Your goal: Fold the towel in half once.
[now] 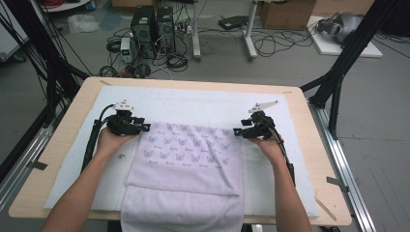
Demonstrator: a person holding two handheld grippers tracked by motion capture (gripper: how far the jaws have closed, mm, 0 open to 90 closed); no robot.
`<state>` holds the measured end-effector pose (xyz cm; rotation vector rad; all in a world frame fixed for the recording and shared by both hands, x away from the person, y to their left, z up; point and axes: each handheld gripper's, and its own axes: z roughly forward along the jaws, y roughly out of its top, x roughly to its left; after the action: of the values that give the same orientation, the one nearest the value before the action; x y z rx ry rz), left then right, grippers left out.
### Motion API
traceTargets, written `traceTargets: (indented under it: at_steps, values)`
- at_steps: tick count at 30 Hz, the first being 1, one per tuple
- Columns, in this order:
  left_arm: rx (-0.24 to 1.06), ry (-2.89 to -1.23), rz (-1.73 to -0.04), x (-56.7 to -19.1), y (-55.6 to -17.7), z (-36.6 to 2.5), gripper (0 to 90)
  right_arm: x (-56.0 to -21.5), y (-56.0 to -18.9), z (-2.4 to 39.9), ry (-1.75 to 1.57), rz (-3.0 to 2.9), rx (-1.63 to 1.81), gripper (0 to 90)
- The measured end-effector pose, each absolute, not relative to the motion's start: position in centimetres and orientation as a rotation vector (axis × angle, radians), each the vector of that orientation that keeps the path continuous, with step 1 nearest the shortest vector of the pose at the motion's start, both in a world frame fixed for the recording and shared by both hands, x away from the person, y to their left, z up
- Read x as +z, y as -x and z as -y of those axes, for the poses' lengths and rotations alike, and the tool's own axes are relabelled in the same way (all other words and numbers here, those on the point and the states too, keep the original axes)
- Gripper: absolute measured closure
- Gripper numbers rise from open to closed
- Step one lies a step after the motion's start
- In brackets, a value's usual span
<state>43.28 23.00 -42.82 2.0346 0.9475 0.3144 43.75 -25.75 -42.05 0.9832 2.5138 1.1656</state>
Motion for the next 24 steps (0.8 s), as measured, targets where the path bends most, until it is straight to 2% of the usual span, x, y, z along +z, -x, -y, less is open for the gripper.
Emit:
traceTargets:
  at_steps: [2, 5, 6, 7, 8, 9, 11, 17, 24]
  values:
    - [0.313, -2.055, -0.985, -43.3, -43.9, -22.8, 43.8, -42.8, -44.2, 25.9, -1.002, -2.537, 1.171, 39.2]
    - [0.294, -2.094, -0.977, -44.1, -44.2, -22.5, 47.7, -43.7, -44.5, 25.9, -1.025, -2.578, 1.166, 43.4]
    - [0.289, -2.106, -0.969, -44.3, -44.2, -22.4, 54.4, -44.1, -44.7, 25.9, -1.02, -2.619, 1.174, 48.5]
    - [0.312, -2.112, -0.956, -44.2, -44.1, -22.4, 55.9, -44.2, -44.7, 25.8, -1.007, -2.626, 1.17, 51.4]
    - [0.293, -2.108, -0.934, -44.2, -44.1, -22.5, 65.5, -44.2, -44.6, 25.8, -0.968, -2.633, 1.184, 64.4]
    - [0.289, -2.115, -0.92, -44.1, -44.0, -22.5, 72.2, -44.3, -44.7, 25.8, -0.934, -2.676, 1.223, 68.2]
    - [0.29, -2.123, -0.898, -44.0, -44.0, -22.4, 84.6, -44.2, -44.7, 25.3, -0.907, -2.706, 1.228, 83.7]
    - [0.378, -2.095, -0.892, -42.4, -44.3, -22.7, 86.9, -42.3, -45.4, 24.0, -0.852, -2.672, 1.196, 85.9]
    - [0.598, -1.977, -0.874, -33.2, -46.0, -24.3, 87.1, -34.2, -47.0, 24.2, -0.787, -2.502, 1.197, 86.5]
